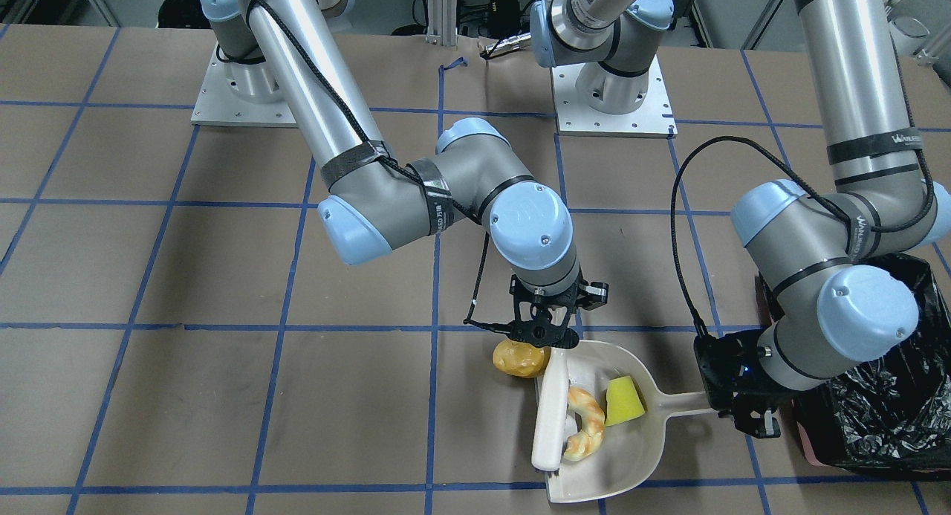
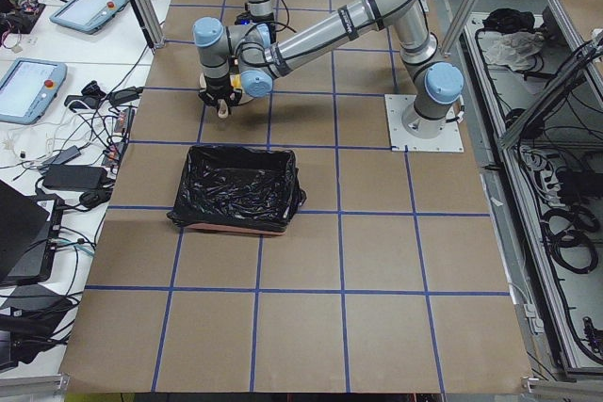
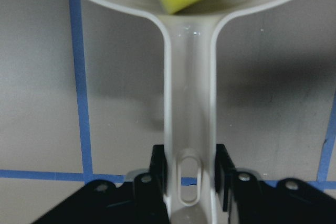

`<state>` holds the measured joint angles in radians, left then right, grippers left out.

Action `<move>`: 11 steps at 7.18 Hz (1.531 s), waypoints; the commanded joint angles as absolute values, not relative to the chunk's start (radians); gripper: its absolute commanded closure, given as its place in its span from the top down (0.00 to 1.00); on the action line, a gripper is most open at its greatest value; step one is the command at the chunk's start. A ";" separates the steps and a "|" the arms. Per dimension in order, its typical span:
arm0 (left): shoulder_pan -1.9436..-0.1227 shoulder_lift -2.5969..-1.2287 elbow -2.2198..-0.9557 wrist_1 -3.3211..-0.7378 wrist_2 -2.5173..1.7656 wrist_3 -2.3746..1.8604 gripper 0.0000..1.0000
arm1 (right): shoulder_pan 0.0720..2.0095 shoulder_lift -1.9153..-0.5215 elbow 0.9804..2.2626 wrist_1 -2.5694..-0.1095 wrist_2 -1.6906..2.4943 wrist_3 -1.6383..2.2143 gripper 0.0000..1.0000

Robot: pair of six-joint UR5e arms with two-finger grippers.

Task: Sweep and dump trash into bin
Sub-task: 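Sweep the brush with the right gripper toward the dustpan again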

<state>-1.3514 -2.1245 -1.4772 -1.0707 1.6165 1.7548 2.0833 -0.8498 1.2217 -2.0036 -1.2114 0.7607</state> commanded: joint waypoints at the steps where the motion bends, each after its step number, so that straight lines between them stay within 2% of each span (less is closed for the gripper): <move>1: -1.351 -2.125 -1.477 -1.071 1.615 1.755 0.34 | 2.092 -0.836 1.187 -2.032 -1.183 0.795 0.00; 4: -1.351 -2.123 -1.479 -1.071 1.609 1.755 0.34 | 2.076 -0.886 1.160 -1.985 -1.193 0.785 0.00; 8: -1.351 -2.122 -1.479 -1.072 1.611 1.755 0.34 | 2.069 -0.979 1.180 -1.719 -1.320 0.901 0.00; 11: -1.353 -2.120 -1.479 -1.078 1.617 1.755 0.34 | 2.071 -1.076 1.310 -1.706 -1.332 1.062 0.00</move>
<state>-1.3517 -2.1190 -1.4787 -1.0772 1.6144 1.7549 2.0702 -1.0253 1.2553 -1.7113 -1.3367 0.9906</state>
